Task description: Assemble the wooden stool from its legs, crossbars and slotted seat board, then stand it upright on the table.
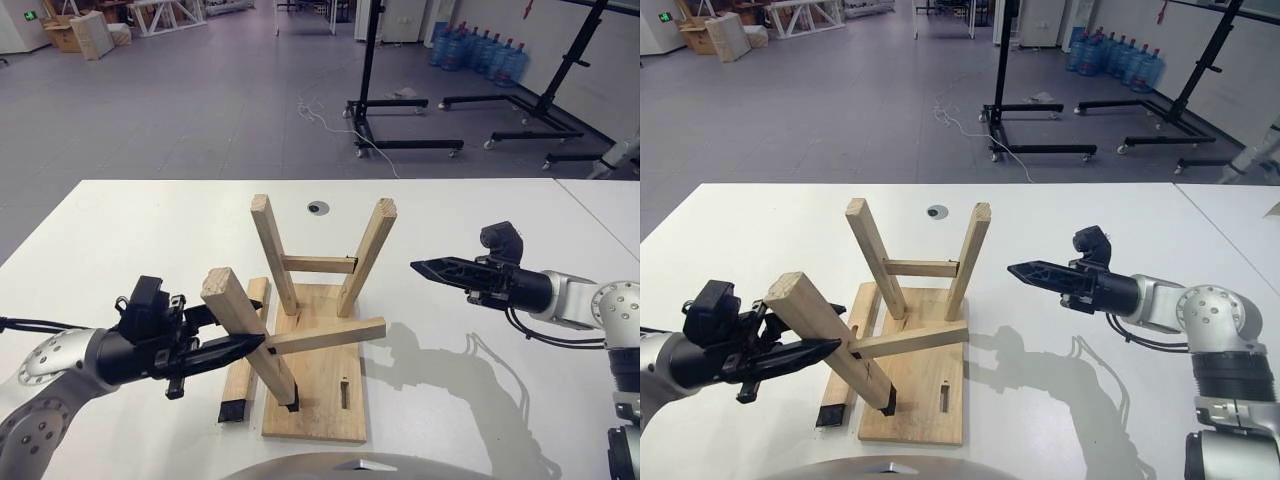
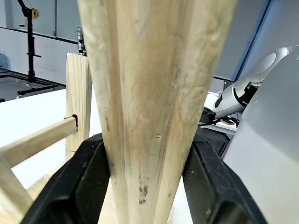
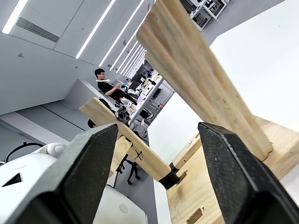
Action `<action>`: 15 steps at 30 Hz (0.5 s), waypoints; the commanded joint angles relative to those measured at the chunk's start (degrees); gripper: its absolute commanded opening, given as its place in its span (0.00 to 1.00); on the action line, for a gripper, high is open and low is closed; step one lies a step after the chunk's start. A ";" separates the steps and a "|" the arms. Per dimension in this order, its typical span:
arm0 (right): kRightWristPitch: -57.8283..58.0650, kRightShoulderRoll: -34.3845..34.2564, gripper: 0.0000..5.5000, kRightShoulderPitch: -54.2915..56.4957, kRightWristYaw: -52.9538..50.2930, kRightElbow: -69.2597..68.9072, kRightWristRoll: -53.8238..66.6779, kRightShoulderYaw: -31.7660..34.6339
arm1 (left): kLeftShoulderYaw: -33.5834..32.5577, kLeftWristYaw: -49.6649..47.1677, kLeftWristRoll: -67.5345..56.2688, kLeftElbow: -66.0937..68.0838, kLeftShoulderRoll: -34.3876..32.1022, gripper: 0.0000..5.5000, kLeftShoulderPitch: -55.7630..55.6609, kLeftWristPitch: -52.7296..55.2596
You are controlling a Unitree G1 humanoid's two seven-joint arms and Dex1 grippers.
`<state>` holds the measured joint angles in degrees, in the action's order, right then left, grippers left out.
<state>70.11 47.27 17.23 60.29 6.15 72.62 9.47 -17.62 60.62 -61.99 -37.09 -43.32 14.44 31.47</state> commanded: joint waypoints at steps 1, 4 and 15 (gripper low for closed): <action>1.92 1.28 0.57 2.04 2.75 -0.27 -2.98 -1.56 | 0.00 0.32 0.48 1.53 -1.66 0.38 -3.00 0.66; 2.84 0.99 0.57 1.47 3.24 -0.94 -4.04 -1.40 | -2.24 0.26 -1.86 1.47 -2.32 0.38 -3.06 1.50; 4.10 0.07 0.57 0.70 3.46 -2.10 -6.80 -1.25 | -0.06 0.77 -0.49 0.00 -1.93 0.38 1.47 2.76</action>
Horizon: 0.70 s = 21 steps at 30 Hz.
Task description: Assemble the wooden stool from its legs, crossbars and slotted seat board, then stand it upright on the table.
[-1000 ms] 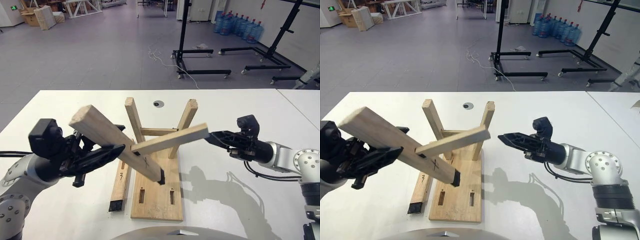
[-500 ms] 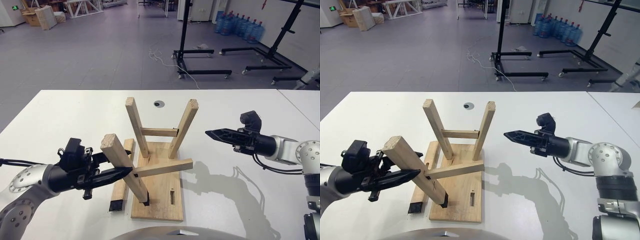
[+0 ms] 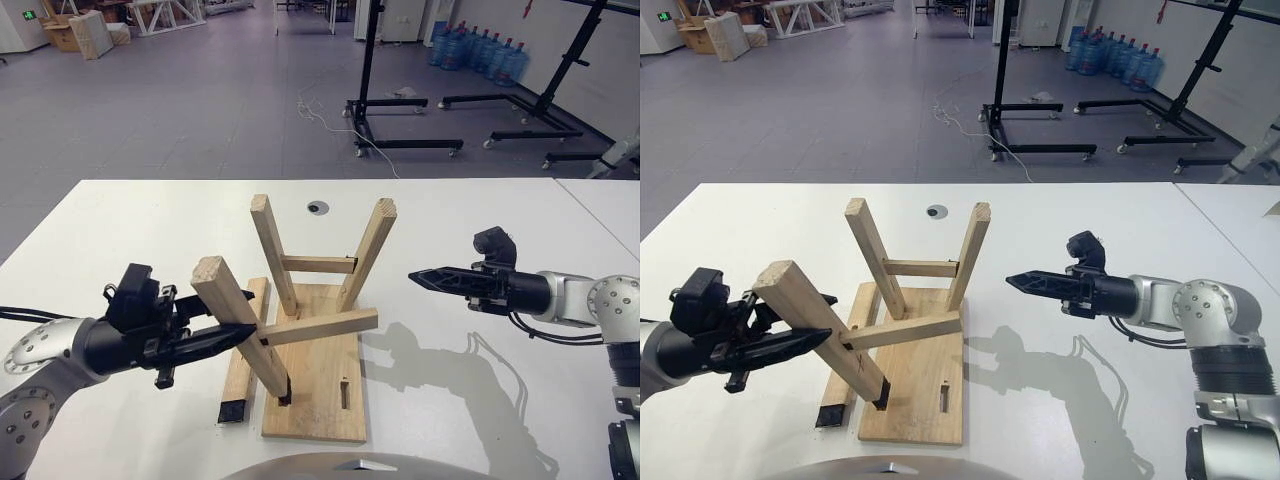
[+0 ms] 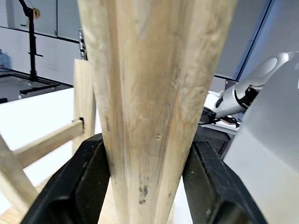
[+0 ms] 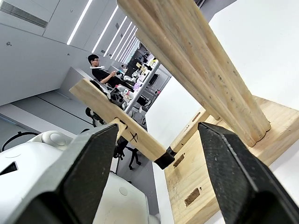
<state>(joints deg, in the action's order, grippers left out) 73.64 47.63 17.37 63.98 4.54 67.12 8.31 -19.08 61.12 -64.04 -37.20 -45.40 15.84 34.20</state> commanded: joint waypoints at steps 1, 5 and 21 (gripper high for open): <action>0.61 -0.35 0.57 0.76 -0.20 -0.35 -1.57 -0.18 | 1.76 0.20 1.92 0.24 0.37 0.38 0.19 -0.17; 1.20 -0.39 0.57 1.27 0.07 -0.19 -2.27 -0.34 | 1.21 0.55 3.58 0.94 0.22 0.38 0.96 -0.86; 2.84 -2.40 0.57 -3.40 -1.72 -3.69 -2.16 1.07 | 5.98 4.26 13.00 5.67 -4.35 0.38 -2.63 -2.84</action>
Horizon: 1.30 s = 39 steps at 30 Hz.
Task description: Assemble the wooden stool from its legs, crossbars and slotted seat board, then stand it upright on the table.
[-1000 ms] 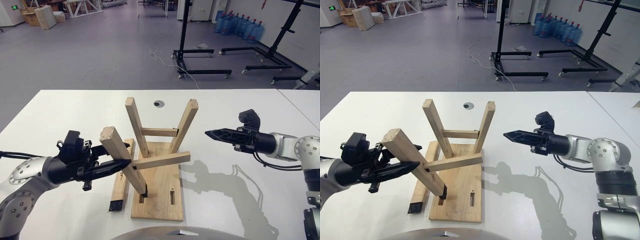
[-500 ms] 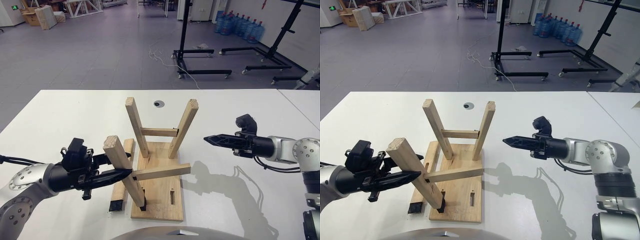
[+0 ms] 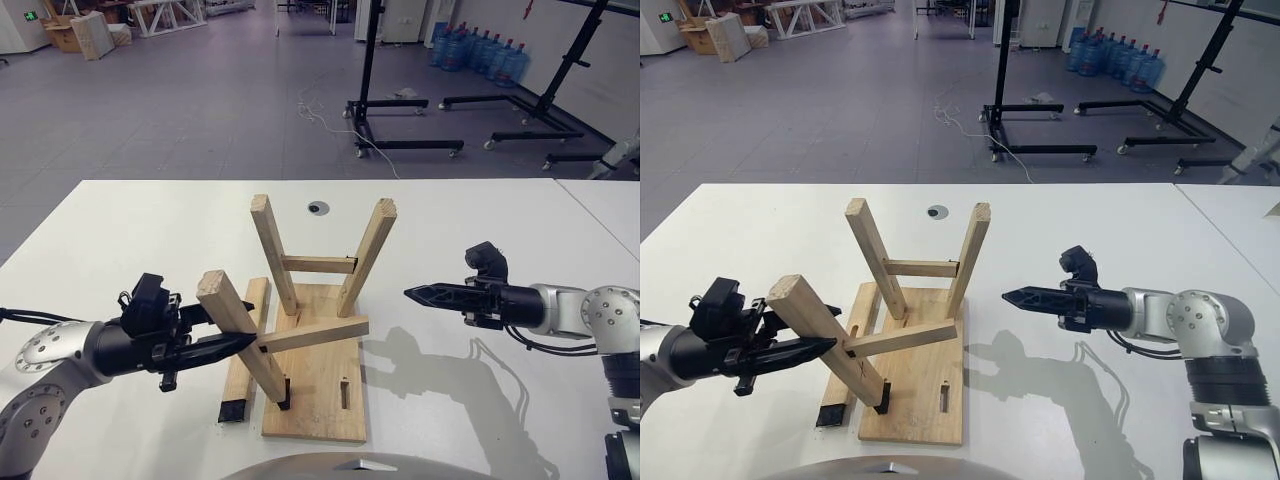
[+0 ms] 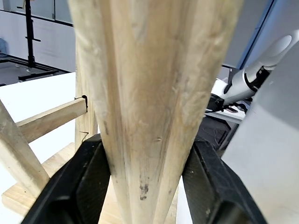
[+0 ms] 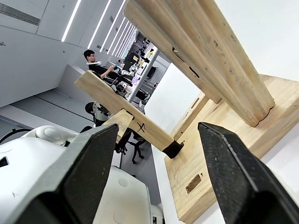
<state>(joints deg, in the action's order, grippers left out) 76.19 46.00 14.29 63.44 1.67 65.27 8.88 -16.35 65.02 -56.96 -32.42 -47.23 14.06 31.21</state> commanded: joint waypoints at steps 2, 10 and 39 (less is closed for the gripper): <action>0.29 -1.15 0.57 -0.44 -1.49 -1.10 -0.43 0.45 | 5.91 0.48 8.73 0.57 -3.62 0.38 -2.66 -0.65; 1.17 -3.02 0.57 -2.81 -4.11 -3.71 0.98 1.77 | 11.51 0.36 15.03 -1.16 -6.33 0.37 -3.50 -3.47; 0.64 -7.86 0.57 -5.71 -9.56 -5.76 1.73 4.55 | 19.64 -10.60 39.64 -1.41 -19.10 0.37 5.87 -13.80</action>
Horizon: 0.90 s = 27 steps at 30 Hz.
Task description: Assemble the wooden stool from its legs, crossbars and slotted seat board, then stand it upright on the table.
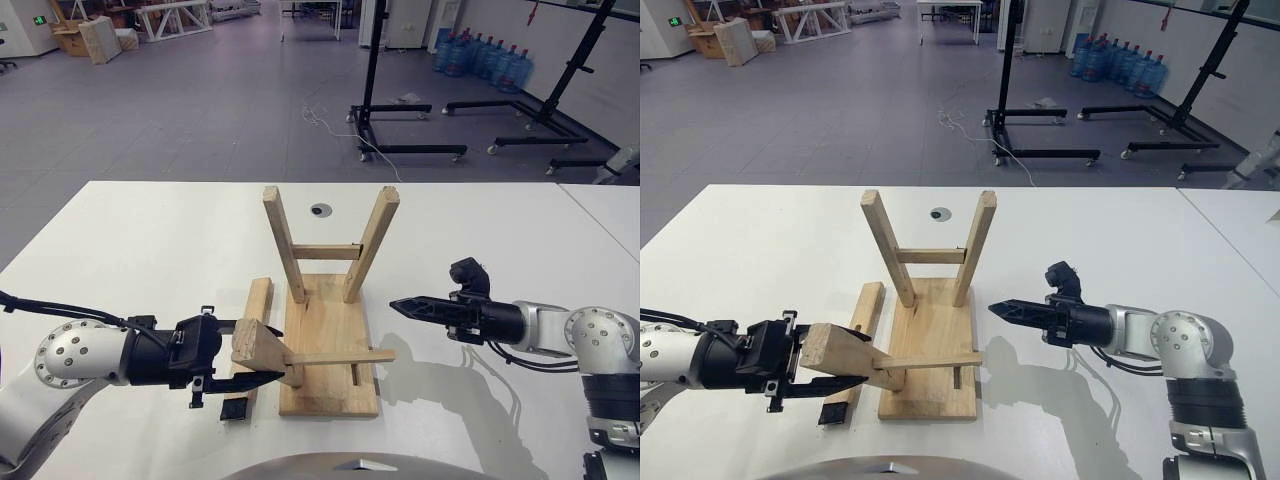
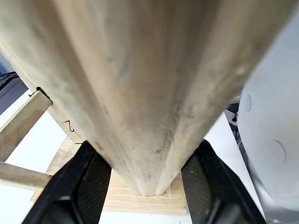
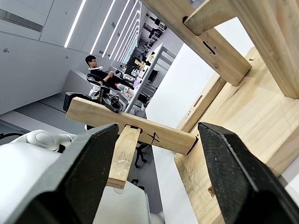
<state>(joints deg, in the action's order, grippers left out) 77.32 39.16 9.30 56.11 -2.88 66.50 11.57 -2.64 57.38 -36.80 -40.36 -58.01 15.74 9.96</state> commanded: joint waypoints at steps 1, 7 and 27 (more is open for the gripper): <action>-0.59 -1.01 0.57 -0.72 -2.17 -1.13 0.44 1.76 | 6.14 -3.06 19.43 6.66 -8.58 0.37 3.82 7.62; -0.97 -1.44 0.57 -2.24 -2.31 -2.12 0.49 1.59 | 4.12 -7.80 17.61 8.68 -4.17 0.49 -2.67 6.35; -4.55 -5.90 0.57 -15.31 -8.51 -11.65 2.61 4.12 | 6.04 -50.37 14.10 -5.36 37.23 0.77 1.81 44.07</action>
<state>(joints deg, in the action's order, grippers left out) 73.90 33.88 -5.50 48.66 -14.07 68.76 15.38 0.55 9.53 -23.97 -44.23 -21.30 17.77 50.07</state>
